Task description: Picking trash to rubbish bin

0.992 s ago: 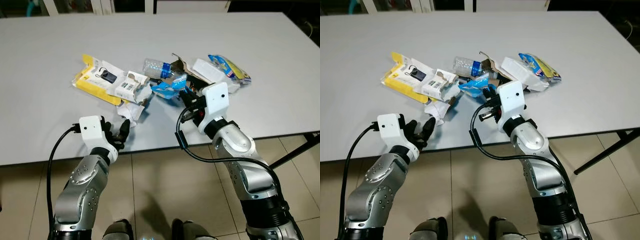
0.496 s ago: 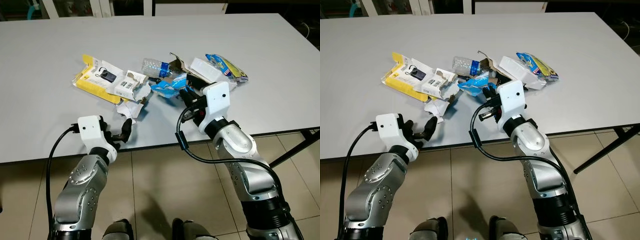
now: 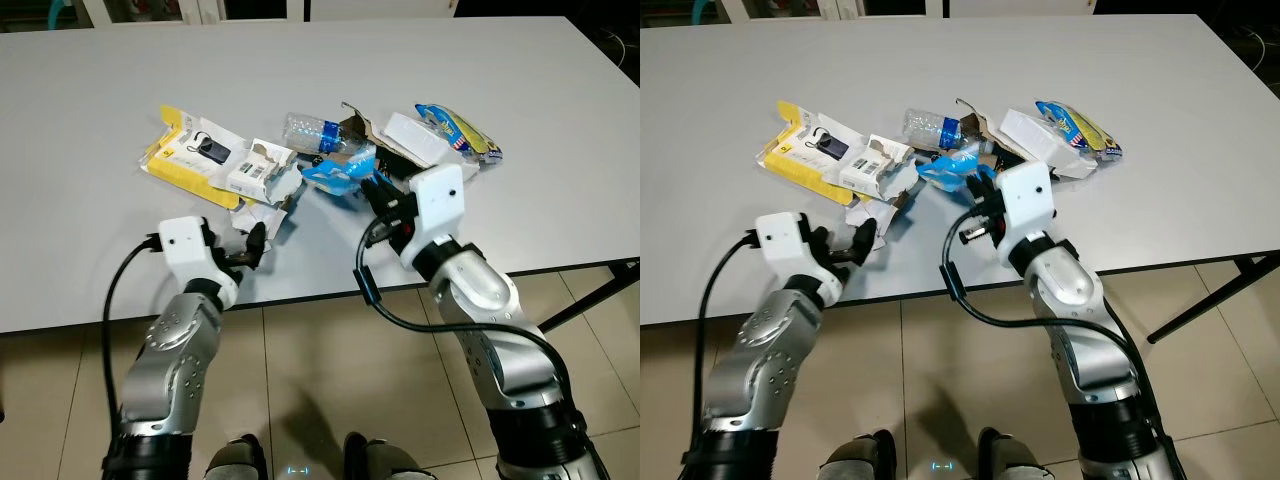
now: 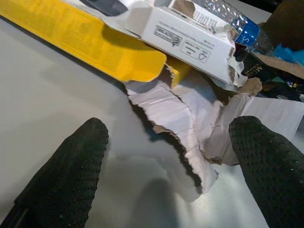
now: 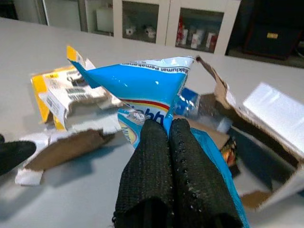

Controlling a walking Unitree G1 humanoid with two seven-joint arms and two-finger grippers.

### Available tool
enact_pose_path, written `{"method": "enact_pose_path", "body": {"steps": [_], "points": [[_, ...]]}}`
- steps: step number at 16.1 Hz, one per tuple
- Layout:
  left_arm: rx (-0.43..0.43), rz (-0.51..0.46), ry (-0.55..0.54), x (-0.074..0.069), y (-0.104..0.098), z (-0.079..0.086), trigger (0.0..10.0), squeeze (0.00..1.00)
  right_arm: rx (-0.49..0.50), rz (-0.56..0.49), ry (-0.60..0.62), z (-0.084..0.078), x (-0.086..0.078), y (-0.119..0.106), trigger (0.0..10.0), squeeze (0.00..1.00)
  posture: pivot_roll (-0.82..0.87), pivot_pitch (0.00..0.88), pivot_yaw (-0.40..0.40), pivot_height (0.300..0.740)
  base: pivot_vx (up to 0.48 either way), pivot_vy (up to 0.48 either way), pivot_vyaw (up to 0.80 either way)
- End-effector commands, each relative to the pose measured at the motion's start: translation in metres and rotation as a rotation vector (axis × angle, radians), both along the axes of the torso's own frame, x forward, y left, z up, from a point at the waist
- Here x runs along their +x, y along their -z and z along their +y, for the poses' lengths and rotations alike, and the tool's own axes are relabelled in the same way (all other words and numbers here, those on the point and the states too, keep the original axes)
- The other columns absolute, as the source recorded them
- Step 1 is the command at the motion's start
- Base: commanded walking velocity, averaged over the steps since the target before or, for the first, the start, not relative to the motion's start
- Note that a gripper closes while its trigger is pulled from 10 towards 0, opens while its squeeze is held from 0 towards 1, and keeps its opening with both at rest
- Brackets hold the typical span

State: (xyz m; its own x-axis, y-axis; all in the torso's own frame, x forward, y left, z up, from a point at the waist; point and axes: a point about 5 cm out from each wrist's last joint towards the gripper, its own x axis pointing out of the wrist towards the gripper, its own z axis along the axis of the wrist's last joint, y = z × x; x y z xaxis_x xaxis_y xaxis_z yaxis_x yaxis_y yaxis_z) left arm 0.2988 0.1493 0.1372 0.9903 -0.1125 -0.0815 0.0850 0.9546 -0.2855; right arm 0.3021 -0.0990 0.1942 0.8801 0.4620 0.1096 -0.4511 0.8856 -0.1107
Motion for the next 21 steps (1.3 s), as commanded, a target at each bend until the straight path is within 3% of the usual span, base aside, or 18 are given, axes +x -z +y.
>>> {"method": "enact_pose_path", "body": {"steps": [1, 2, 3, 5, 6, 10, 13, 14, 15, 21], "points": [[0.0, 0.014, 0.017, 0.001, 0.004, -0.004, 10.0, 0.76, -0.014, -0.01, 0.008, -0.002, -0.003, -0.003, 10.0, 0.0, -0.12, 0.243, -0.025, 0.74, 0.0, 0.0, 0.0], [-0.012, 0.02, 0.033, 0.004, 0.006, -0.01, 10.0, 0.39, -0.018, -0.009, 0.009, -0.003, -0.004, -0.003, 10.0, 0.0, -0.13, 0.248, -0.027, 0.74, 0.0, 0.0, 0.0], [-0.013, 0.019, 0.047, 0.007, 0.006, -0.015, 10.0, 0.51, -0.021, -0.01, 0.009, -0.003, -0.004, -0.004, 10.0, 0.0, -0.13, 0.251, -0.027, 0.74, 0.0, 0.0, 0.0], [-0.012, 0.011, 0.071, 0.013, 0.005, -0.024, 10.0, 0.45, -0.026, -0.01, 0.007, -0.003, -0.005, -0.004, 10.0, 0.0, -0.14, 0.251, -0.027, 0.74, 0.0, 0.0, 0.0], [-0.013, 0.013, 0.076, 0.017, 0.005, -0.028, 10.0, 0.0, -0.027, -0.01, 0.006, -0.003, -0.005, -0.005, 10.0, 0.0, -0.14, 0.252, -0.026, 0.74, 0.0, 0.0, 0.0], [-0.015, 0.019, 0.085, 0.026, 0.009, -0.032, 10.0, 0.0, -0.034, -0.013, 0.006, -0.003, -0.006, -0.006, 10.0, 0.0, -0.14, 0.252, -0.026, 0.74, 0.0, 0.0, 0.0], [-0.005, 0.129, 0.097, 0.029, 0.029, -0.028, 10.0, 0.0, -0.038, -0.012, 0.006, -0.004, -0.006, -0.006, 10.0, 0.0, -0.16, 0.249, -0.03, 0.74, 0.0, 0.0, 0.0], [-0.004, 0.157, 0.124, 0.028, 0.036, -0.029, 2.2, 0.0, -0.039, -0.011, 0.004, -0.003, -0.006, -0.006, 10.0, 0.0, -0.16, 0.249, -0.03, 0.74, 0.0, 0.0, 0.0], [0.004, 0.162, 0.131, 0.027, 0.038, -0.028, 0.0, 0.0, -0.039, -0.01, 0.003, -0.003, -0.006, -0.006, 10.0, 0.0, -0.16, 0.249, -0.03, 0.74, 0.0, 0.0, 0.0], [-0.008, 0.17, 0.166, 0.022, 0.044, -0.028, 0.0, 0.0, -0.037, 0.0, 0.0, -0.002, -0.008, -0.004, 10.0, 0.0, -0.15, 0.254, -0.026, 0.74, 0.0, 0.0, 0.0]]}}
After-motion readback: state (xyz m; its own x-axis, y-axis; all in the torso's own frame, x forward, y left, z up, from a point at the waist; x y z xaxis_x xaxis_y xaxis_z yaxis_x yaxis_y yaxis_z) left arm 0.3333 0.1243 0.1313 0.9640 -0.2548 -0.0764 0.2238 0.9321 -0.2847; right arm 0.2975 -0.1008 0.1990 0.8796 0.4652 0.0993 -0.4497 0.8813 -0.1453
